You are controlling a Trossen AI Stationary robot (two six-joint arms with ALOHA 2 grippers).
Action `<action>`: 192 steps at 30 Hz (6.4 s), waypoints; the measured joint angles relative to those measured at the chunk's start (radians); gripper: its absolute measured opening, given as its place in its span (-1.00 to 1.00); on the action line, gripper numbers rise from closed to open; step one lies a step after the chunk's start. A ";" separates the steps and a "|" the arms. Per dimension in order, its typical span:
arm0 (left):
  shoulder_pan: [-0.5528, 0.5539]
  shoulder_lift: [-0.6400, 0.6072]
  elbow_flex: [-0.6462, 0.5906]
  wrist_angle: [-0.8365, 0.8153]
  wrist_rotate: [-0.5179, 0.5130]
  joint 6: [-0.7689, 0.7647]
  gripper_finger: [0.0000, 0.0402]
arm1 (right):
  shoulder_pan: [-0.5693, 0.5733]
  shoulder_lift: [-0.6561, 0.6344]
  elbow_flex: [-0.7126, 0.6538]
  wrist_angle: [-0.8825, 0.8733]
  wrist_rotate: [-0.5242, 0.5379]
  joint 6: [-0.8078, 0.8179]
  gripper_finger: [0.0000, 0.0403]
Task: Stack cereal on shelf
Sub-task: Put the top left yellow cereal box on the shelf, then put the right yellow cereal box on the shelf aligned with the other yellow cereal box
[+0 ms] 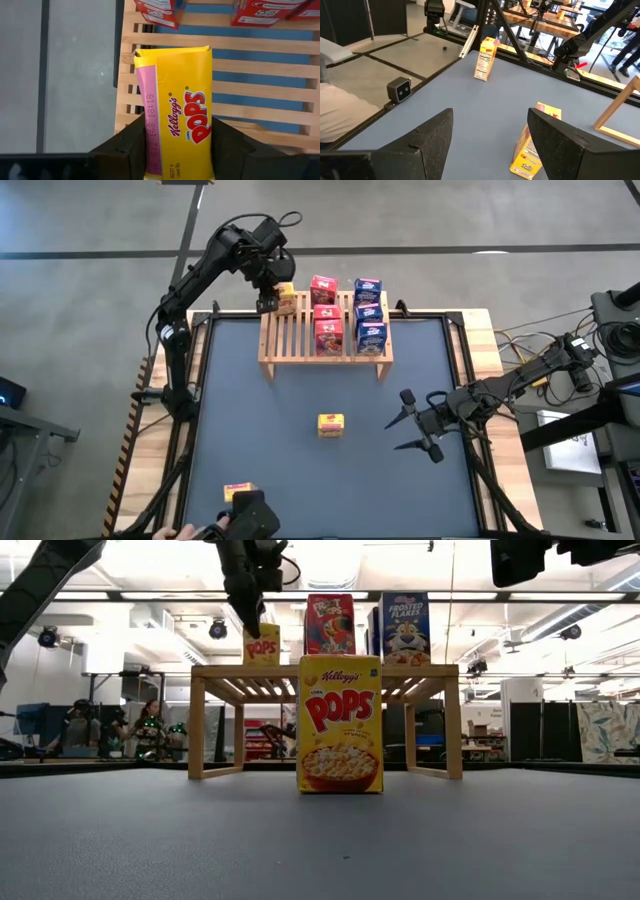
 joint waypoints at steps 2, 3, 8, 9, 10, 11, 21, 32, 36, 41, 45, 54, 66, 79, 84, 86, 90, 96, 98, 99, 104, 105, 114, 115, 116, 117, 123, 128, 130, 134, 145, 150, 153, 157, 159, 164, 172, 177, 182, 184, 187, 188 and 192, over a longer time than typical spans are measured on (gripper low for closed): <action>0.000 0.000 0.000 0.001 0.000 0.000 -0.25 | 0.000 0.000 0.000 0.000 0.000 0.000 0.21; 0.000 0.000 0.000 0.001 0.000 0.000 -0.25 | 0.000 0.000 0.000 0.000 0.000 0.000 0.21; 0.000 0.000 0.000 0.003 -0.001 -0.001 -0.22 | 0.000 0.000 0.000 0.000 0.000 0.002 0.21; 0.000 0.000 0.000 0.004 -0.001 -0.001 -0.20 | 0.000 0.000 0.000 0.000 0.000 0.004 0.21; 0.000 0.000 0.000 0.007 -0.001 -0.001 -0.17 | 0.000 0.000 0.000 0.000 0.000 0.004 0.21; 0.000 0.000 0.000 0.011 -0.001 -0.001 -0.14 | 0.000 0.000 0.000 0.000 0.000 0.004 0.21; 0.000 0.000 0.000 0.028 -0.006 -0.002 0.20 | 0.000 0.000 0.001 0.000 0.000 0.004 0.21; 0.000 -0.036 0.009 0.027 -0.045 -0.002 0.26 | 0.000 0.000 0.001 0.000 0.000 0.001 0.21; 0.002 -0.075 0.011 0.008 -0.076 -0.015 0.26 | 0.000 0.000 0.001 0.000 0.000 0.000 0.21; 0.002 -0.151 0.009 -0.006 -0.089 -0.067 0.26 | 0.000 0.000 0.001 0.003 0.000 0.000 0.21; 0.001 -0.231 0.002 -0.005 0.023 -0.128 0.26 | 0.000 0.000 0.001 0.004 0.000 0.007 0.21; -0.118 -0.482 -0.274 0.025 0.134 -0.296 0.17 | 0.000 0.000 0.001 0.004 -0.001 0.017 0.21; -0.481 -1.033 -1.062 0.796 0.117 -0.576 0.15 | 0.000 0.000 0.001 0.011 0.000 0.020 0.21; -0.932 -1.146 -1.654 1.640 -0.248 -0.635 0.15 | 0.001 0.016 0.001 0.034 0.000 0.082 0.21; -1.020 -1.053 -1.758 1.859 -0.403 -0.609 0.15 | 0.000 0.095 0.001 0.087 0.060 0.074 0.21; -1.030 -1.011 -1.788 1.928 -0.429 -0.589 0.15 | 0.000 0.144 0.001 0.125 0.103 0.073 0.21; -1.031 -0.926 -1.803 2.031 -0.442 -0.579 0.15 | 0.000 0.241 0.000 0.187 0.151 0.047 0.21; -1.032 -0.807 -1.801 2.102 -0.442 -0.584 0.15 | -0.018 0.335 0.000 0.288 0.158 0.037 0.21; -1.032 -0.774 -1.797 2.107 -0.444 -0.586 0.15 | -0.037 0.349 0.000 0.299 0.158 0.052 0.21; -1.032 -0.760 -1.797 2.106 -0.448 -0.587 0.15 | -0.050 0.353 0.000 0.296 0.158 0.065 0.21; -1.031 -0.719 -1.796 2.124 -0.451 -0.590 0.15 | -0.118 0.366 -0.038 0.355 0.156 0.121 0.21; -1.031 -0.713 -1.796 2.125 -0.452 -0.590 0.15 | -0.128 0.368 -0.052 0.387 0.156 0.124 0.21; -1.031 -0.680 -1.796 2.141 -0.452 -0.590 0.15 | -0.158 0.390 -0.191 0.661 0.155 0.124 0.21; -1.031 -0.678 -1.796 2.146 -0.452 -0.590 0.15 | -0.158 0.394 -0.201 0.679 0.155 0.127 0.21; -1.031 -0.677 -1.796 2.142 -0.452 -0.590 0.15 | -0.158 0.400 -0.204 0.695 0.155 0.131 0.21; -1.031 -0.676 -1.797 2.142 -0.452 -0.590 0.15 | -0.158 0.406 -0.207 0.711 0.156 0.137 0.21; -1.030 -0.669 -1.797 2.150 -0.461 -0.645 0.15 | -0.158 0.477 -0.187 0.738 0.181 0.172 0.21; -1.029 -0.654 -1.797 2.149 -0.477 -0.661 0.15 | -0.158 0.592 -0.135 0.737 0.184 0.168 0.21; -1.029 -0.646 -1.797 2.149 -0.477 -0.661 0.15 | -0.158 0.636 -0.115 0.737 0.184 0.165 0.21; -1.029 -0.639 -1.797 2.148 -0.477 -0.671 0.15 | -0.158 0.693 -0.086 0.737 0.184 0.164 0.28; -1.029 -0.638 -1.798 2.121 -0.477 -0.684 0.15 | -0.166 0.682 -0.076 0.739 0.186 0.176 0.74; -1.029 -0.638 -1.798 2.121 -0.477 -0.687 0.15 | -0.166 0.692 -0.074 0.745 0.185 0.174 0.82; -1.029 -0.638 -1.798 2.120 -0.477 -0.688 0.15 | -0.166 0.695 -0.075 0.765 0.184 0.167 0.82; -1.029 -0.639 -1.808 2.123 -0.477 -0.695 0.15 | -0.166 0.709 -0.075 0.796 0.184 0.164 0.82; -1.029 -0.639 -1.825 2.131 -0.477 -0.700 0.15 | -0.166 0.726 -0.075 0.811 0.183 0.166 0.82; -1.029 -0.658 -1.924 2.259 -0.478 -0.722 0.15 | -0.166 0.769 -0.074 0.870 0.183 0.176 0.82; -1.029 -0.694 -2.068 2.497 -0.479 -0.719 0.15 | -0.166 0.832 -0.049 0.927 0.183 0.176 0.82; -1.029 -0.694 -2.101 2.520 -0.478 -0.727 0.15 | -0.166 0.891 -0.013 0.928 0.183 0.175 0.82; -1.029 -0.694 -2.099 2.525 -0.477 -0.735 0.15 | -0.166 0.930 0.019 0.933 0.183 0.167 0.82; -1.029 -0.694 -2.098 2.525 -0.476 -0.735 0.15 | -0.166 0.937 0.026 0.932 0.183 0.163 0.82; -1.029 -0.694 -2.098 2.525 -0.476 -0.735 0.15 | -0.166 0.949 0.033 0.933 0.182 0.165 0.82; -1.029 -0.694 -2.098 2.525 -0.476 -0.735 0.15 | -0.166 0.952 0.034 0.933 0.182 0.165 0.82; -1.029 -0.694 -2.098 2.524 -0.475 -0.735 0.15 | -0.166 0.964 0.035 0.931 0.182 0.167 0.81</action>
